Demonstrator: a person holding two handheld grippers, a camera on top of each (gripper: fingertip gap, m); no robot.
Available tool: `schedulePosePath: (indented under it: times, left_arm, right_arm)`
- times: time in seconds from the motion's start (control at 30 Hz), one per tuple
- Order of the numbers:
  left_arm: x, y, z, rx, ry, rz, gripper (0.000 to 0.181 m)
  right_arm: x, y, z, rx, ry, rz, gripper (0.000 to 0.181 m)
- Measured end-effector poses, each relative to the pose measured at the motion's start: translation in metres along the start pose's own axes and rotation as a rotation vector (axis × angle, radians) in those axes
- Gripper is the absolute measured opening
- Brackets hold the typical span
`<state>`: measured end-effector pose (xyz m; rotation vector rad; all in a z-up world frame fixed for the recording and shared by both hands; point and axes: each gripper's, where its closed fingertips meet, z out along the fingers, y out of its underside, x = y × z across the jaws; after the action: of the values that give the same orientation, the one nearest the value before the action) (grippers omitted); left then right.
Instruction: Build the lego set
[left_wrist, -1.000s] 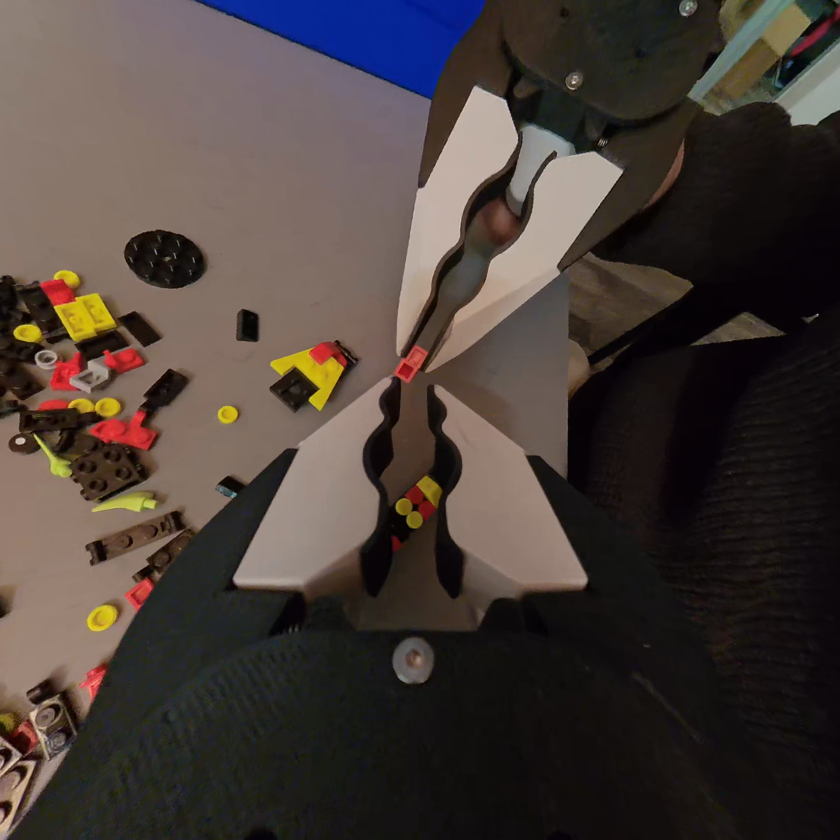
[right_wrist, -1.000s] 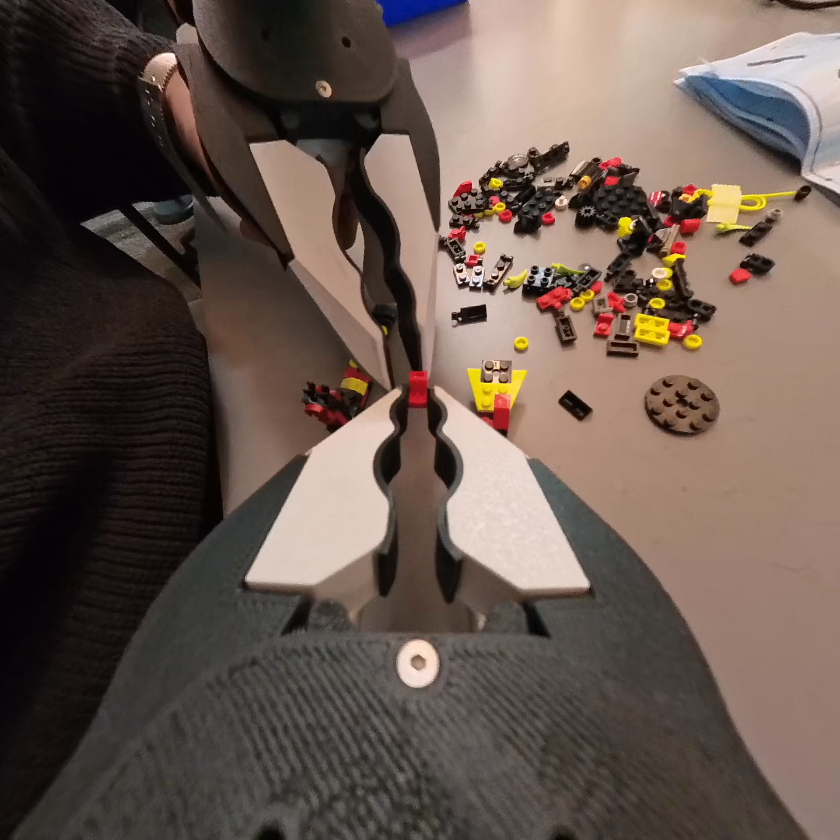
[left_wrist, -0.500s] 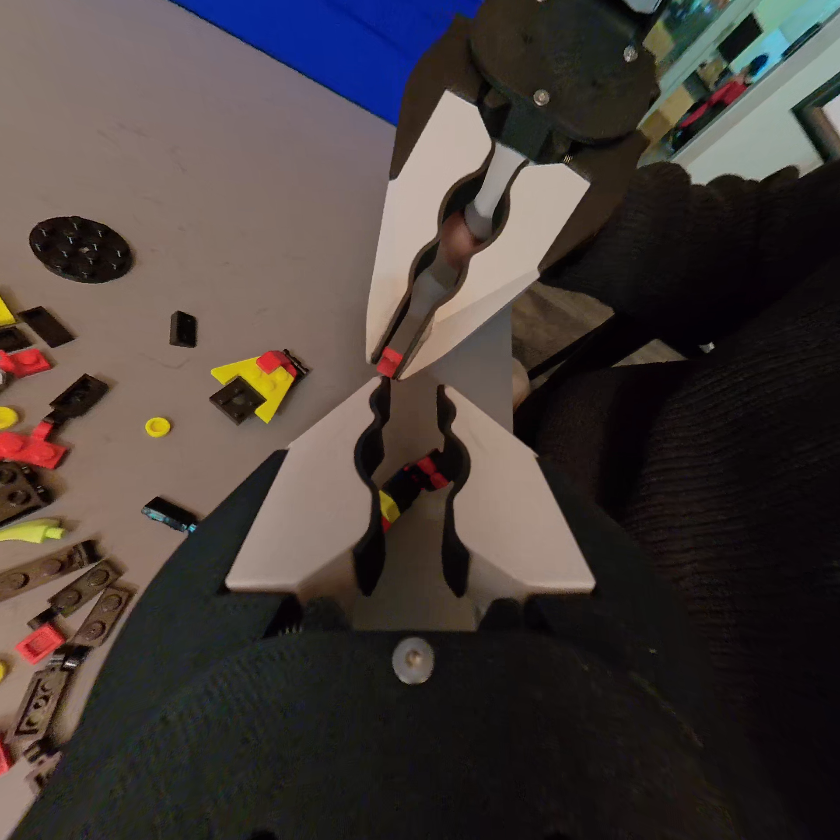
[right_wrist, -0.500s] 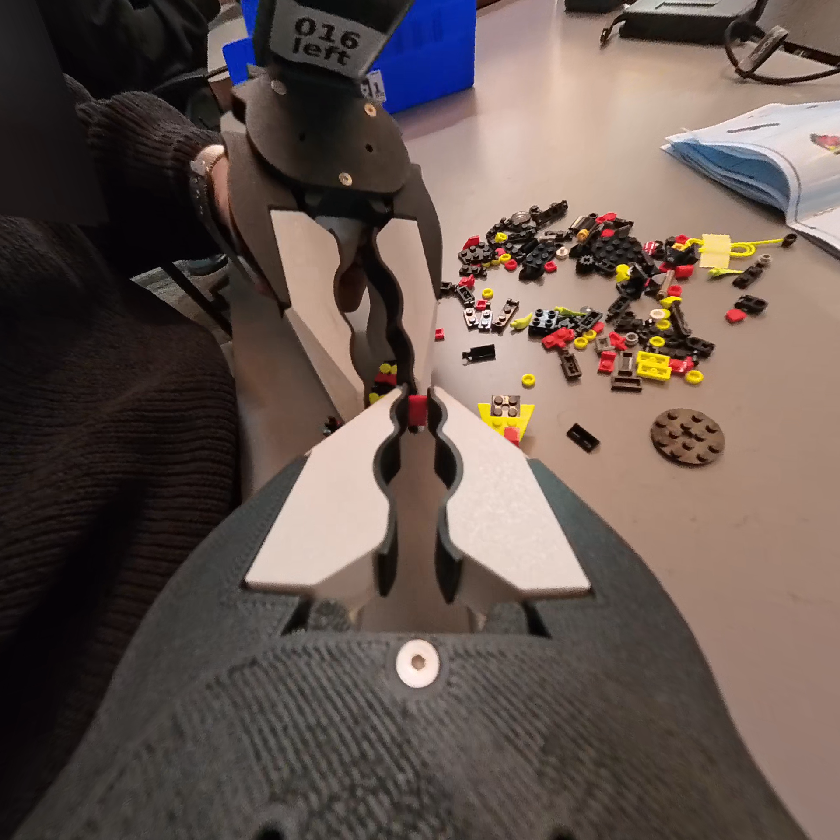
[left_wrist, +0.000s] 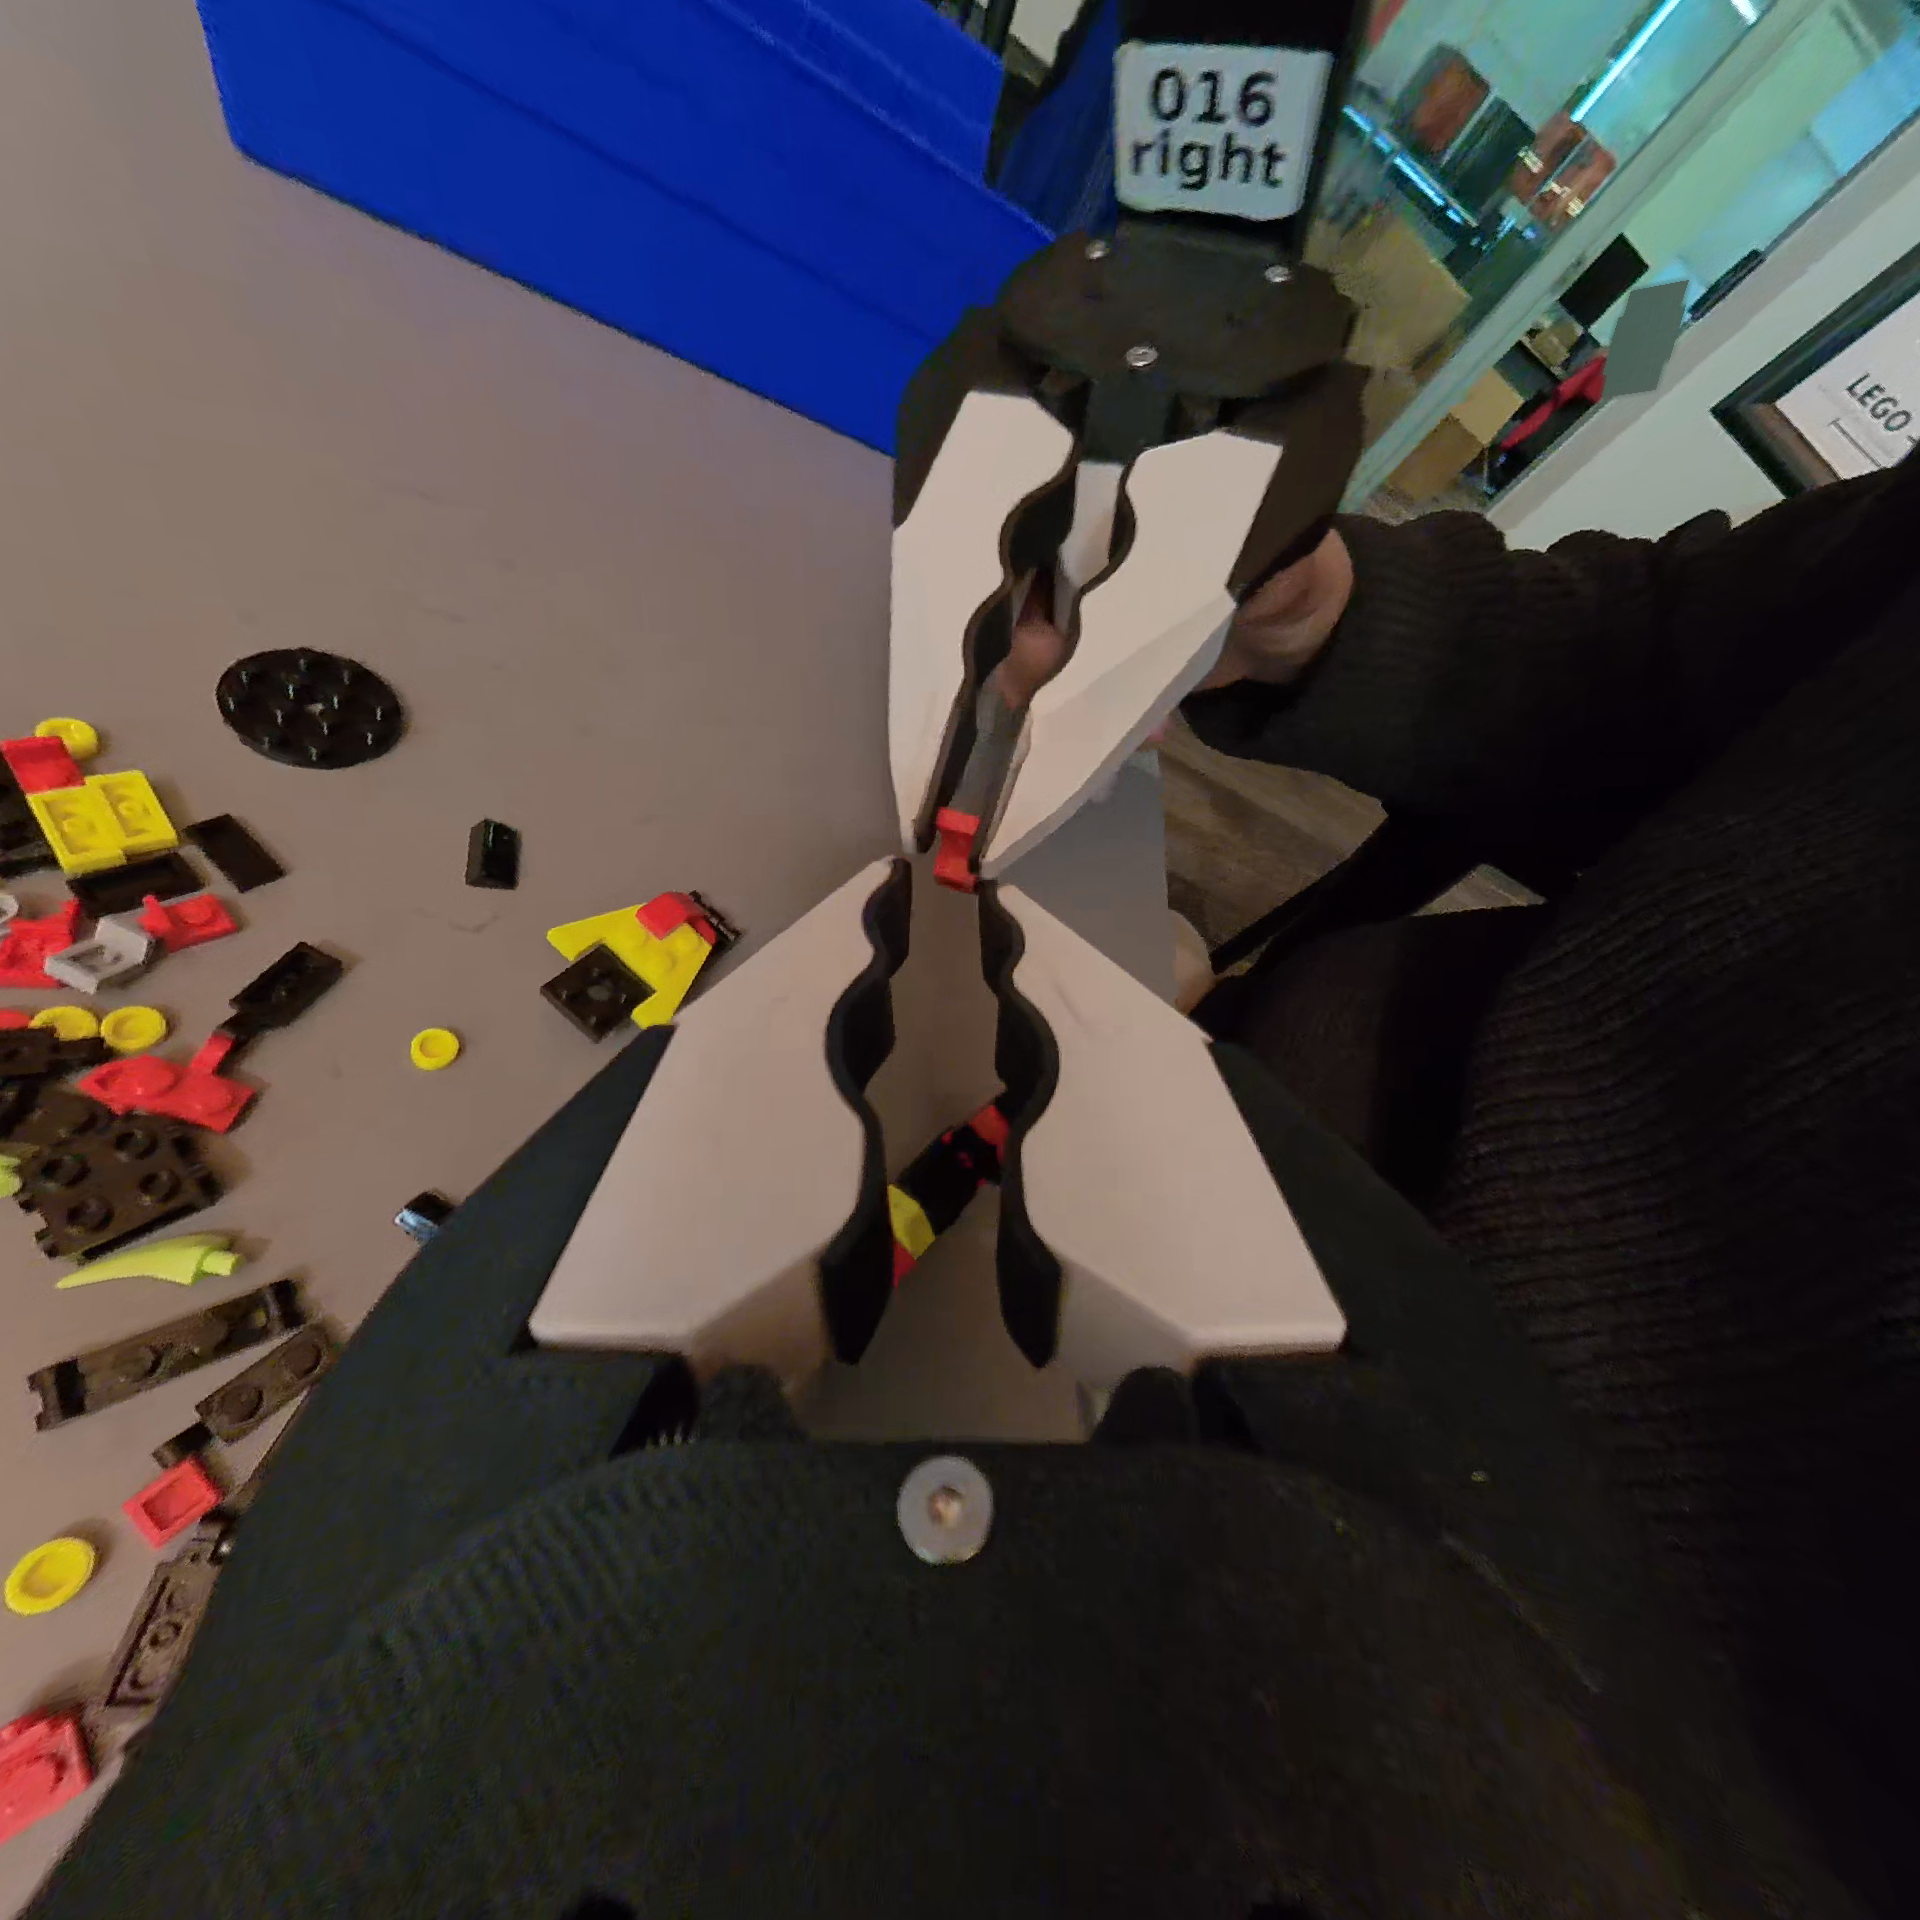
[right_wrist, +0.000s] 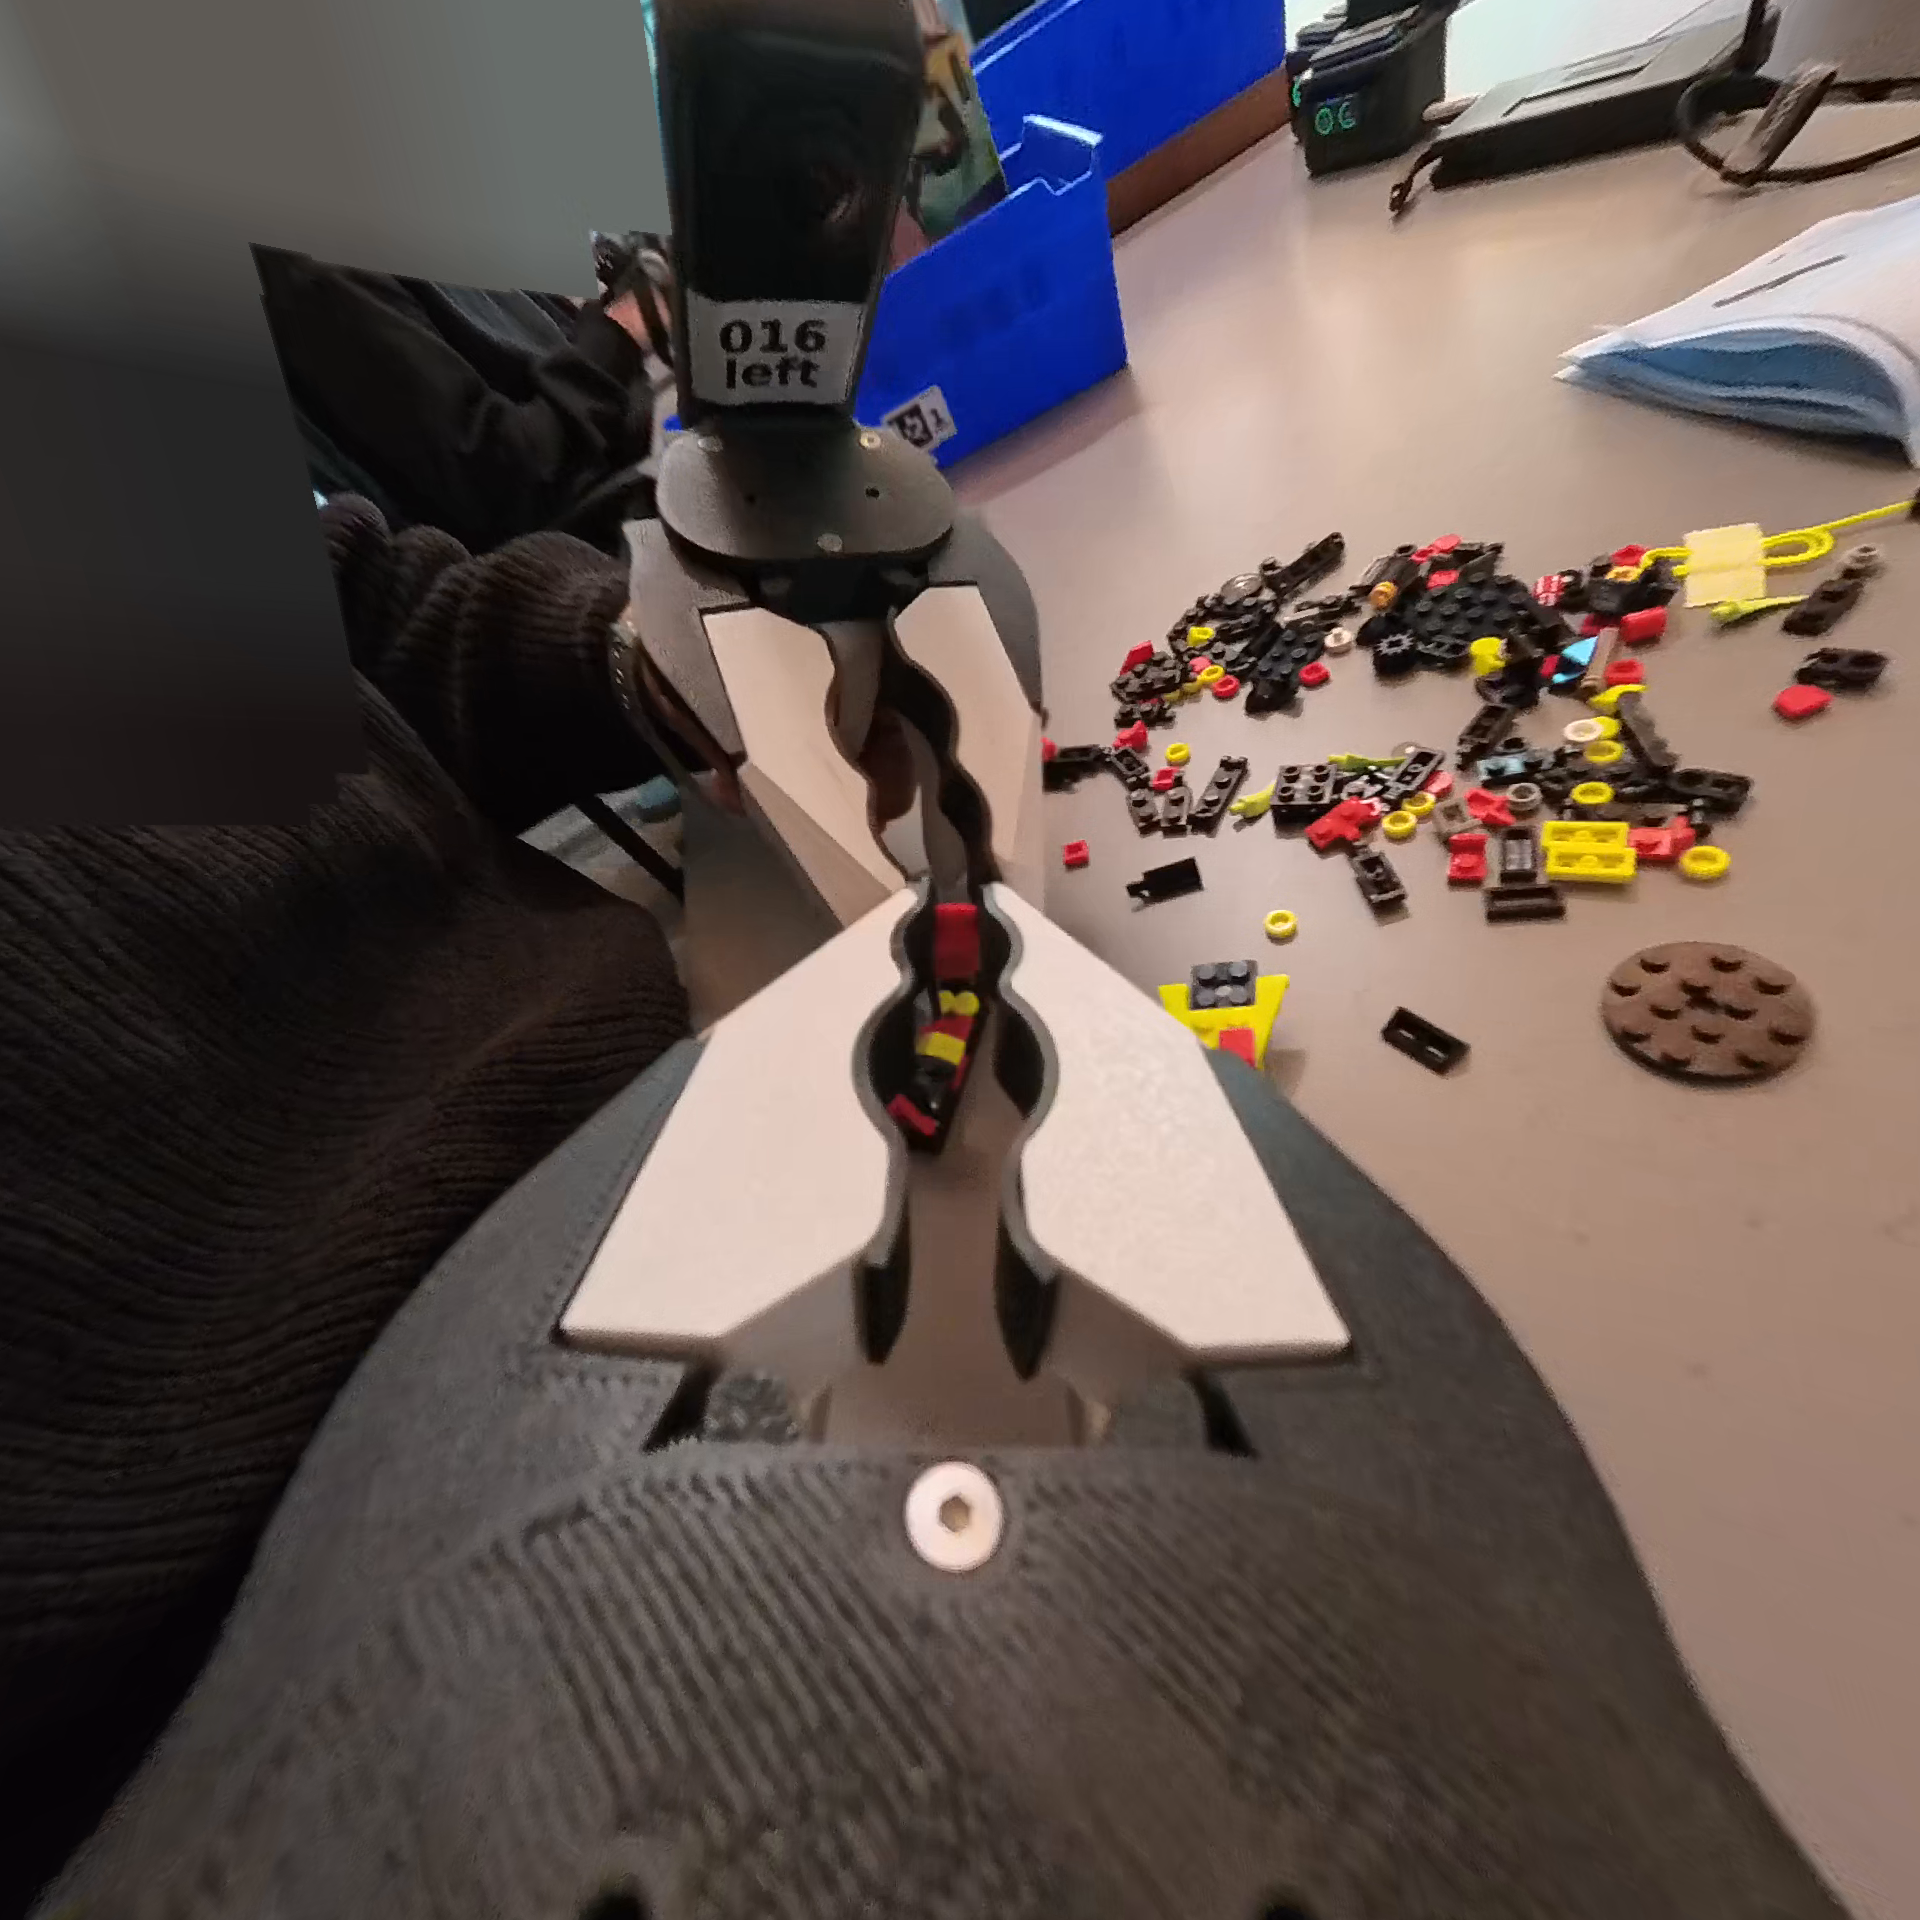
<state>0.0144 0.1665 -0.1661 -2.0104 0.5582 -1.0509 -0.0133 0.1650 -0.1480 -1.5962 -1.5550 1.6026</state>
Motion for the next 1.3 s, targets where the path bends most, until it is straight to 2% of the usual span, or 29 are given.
schedulePosePath:
  times: [0.2, 0.27, 0.3, 0.63, 1.23, 1.3]
  left_arm:
    - [-0.001, -0.005, -0.003, 0.026, -0.010, 0.011, 0.006]
    - [-0.002, -0.006, -0.004, 0.039, 0.000, -0.013, 0.006]
    - [-0.002, -0.008, -0.005, 0.046, 0.008, -0.026, 0.006]
    - [-0.003, -0.018, -0.011, 0.120, 0.069, -0.136, 0.006]
    - [0.002, -0.016, -0.009, 0.108, 0.090, -0.143, 0.006]
    - [0.001, -0.015, -0.008, 0.101, 0.084, -0.138, 0.019]
  right_arm:
    - [0.002, -0.005, -0.003, 0.042, -0.018, 0.056, 0.008]
    - [0.002, -0.009, -0.006, 0.065, -0.026, 0.072, 0.023]
    - [0.003, -0.012, -0.007, 0.081, -0.030, 0.083, 0.023]
    - [0.004, -0.017, -0.012, 0.121, -0.050, 0.127, 0.013]
    - [0.002, -0.013, -0.008, 0.088, -0.041, 0.106, 0.005]
    - [0.003, -0.014, -0.009, 0.090, -0.030, 0.100, 0.006]
